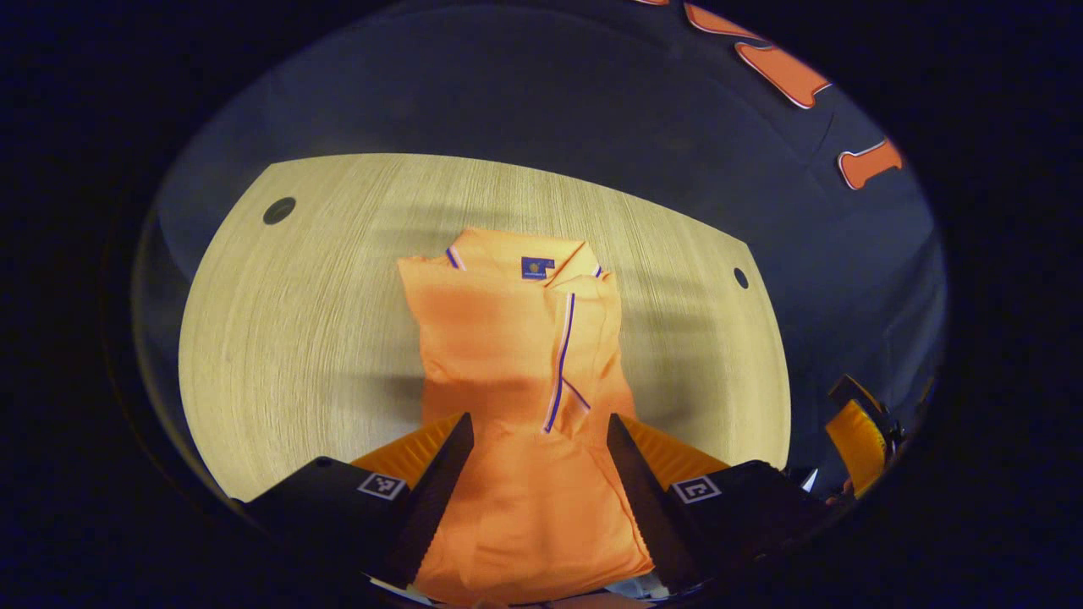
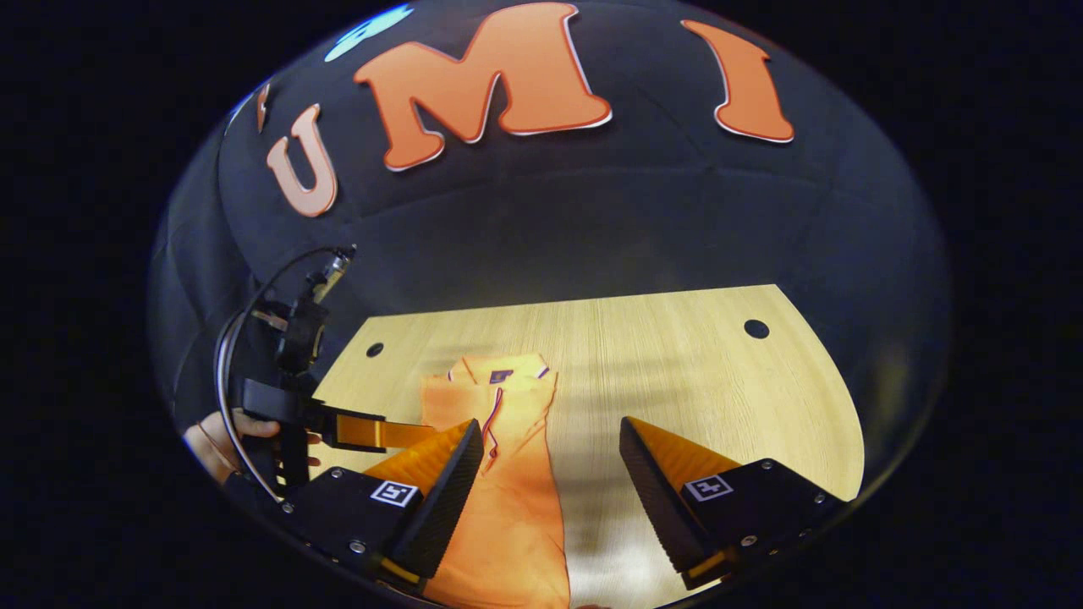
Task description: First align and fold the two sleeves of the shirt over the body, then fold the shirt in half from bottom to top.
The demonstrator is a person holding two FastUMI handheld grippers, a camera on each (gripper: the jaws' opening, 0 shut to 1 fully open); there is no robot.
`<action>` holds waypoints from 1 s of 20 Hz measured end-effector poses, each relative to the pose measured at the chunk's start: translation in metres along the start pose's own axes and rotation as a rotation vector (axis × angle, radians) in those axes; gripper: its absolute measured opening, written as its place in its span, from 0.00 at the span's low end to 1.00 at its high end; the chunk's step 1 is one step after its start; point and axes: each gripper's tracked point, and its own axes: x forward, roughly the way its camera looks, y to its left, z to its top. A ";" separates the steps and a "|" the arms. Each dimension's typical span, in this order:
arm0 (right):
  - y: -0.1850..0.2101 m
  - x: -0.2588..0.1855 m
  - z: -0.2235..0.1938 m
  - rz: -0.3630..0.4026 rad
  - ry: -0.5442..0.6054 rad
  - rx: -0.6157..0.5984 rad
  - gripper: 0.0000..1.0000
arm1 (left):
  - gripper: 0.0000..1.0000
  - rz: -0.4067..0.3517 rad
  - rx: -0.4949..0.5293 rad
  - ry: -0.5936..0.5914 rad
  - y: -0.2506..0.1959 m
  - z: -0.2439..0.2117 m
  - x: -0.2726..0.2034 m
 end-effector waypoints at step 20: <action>0.040 -0.071 -0.325 -0.092 0.683 -0.016 0.99 | 0.98 0.210 0.017 0.287 0.088 -0.311 -0.061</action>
